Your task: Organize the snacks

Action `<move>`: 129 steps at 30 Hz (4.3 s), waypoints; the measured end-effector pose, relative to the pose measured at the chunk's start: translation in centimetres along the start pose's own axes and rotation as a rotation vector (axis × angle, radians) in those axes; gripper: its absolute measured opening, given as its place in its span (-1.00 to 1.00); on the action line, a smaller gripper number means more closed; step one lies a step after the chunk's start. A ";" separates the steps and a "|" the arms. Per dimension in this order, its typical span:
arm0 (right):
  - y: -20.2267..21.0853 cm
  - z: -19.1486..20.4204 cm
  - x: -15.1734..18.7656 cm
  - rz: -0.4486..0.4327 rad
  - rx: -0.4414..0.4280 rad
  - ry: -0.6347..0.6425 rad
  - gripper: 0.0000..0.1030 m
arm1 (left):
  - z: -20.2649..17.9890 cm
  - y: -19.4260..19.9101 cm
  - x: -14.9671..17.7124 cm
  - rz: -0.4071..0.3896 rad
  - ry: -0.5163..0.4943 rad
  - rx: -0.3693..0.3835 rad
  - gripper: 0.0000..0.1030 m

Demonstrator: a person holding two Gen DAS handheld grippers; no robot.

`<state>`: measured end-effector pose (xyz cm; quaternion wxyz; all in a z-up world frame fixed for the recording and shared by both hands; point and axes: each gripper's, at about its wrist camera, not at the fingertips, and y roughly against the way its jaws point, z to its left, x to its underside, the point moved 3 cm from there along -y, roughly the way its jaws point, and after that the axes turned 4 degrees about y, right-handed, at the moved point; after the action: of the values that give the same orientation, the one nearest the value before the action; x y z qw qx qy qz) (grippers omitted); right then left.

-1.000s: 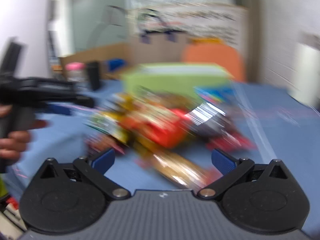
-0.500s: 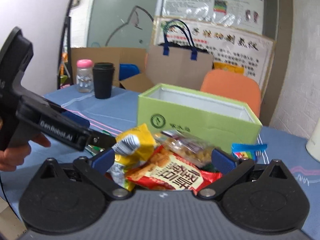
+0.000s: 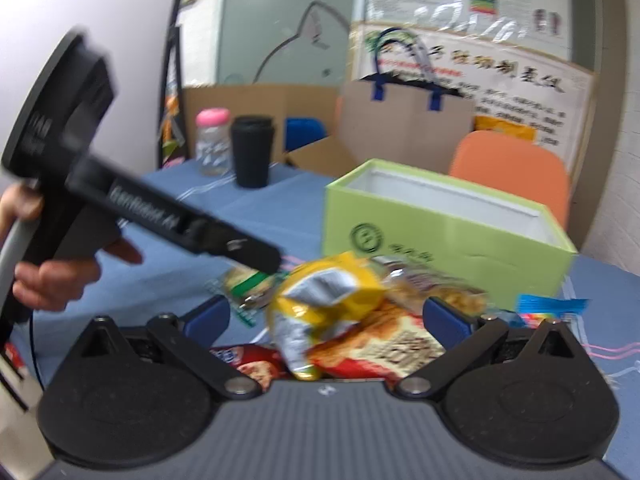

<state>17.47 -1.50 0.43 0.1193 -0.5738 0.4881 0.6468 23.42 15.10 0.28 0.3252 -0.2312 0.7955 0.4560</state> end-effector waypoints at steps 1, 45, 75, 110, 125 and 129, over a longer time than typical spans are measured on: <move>-0.4 0.5 0.1 0.005 -0.022 0.018 0.99 | -0.4 -0.4 0.0 0.017 -0.016 0.022 0.39; -6.2 2.8 0.1 0.128 -0.118 -0.057 0.95 | 1.2 -1.4 0.9 0.094 0.125 0.079 -0.16; -18.6 -12.8 -9.4 0.125 -0.109 -0.169 0.57 | 3.1 -13.4 -16.1 0.005 0.104 -0.152 -0.16; 1.4 -1.2 3.1 0.031 -0.106 -0.269 0.81 | -6.2 -3.5 2.4 0.165 -0.055 0.164 0.26; 2.4 -1.8 5.6 0.045 0.059 -0.261 0.81 | -6.5 -4.0 3.4 0.182 0.069 0.145 0.13; 1.8 -1.3 5.5 0.041 0.080 -0.217 0.81 | -6.7 -4.7 3.6 0.201 0.068 0.152 0.05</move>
<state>15.26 -5.61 -3.17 0.1809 -0.4851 0.5095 0.6873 22.04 6.70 -2.52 0.2673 -0.1405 0.8574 0.4167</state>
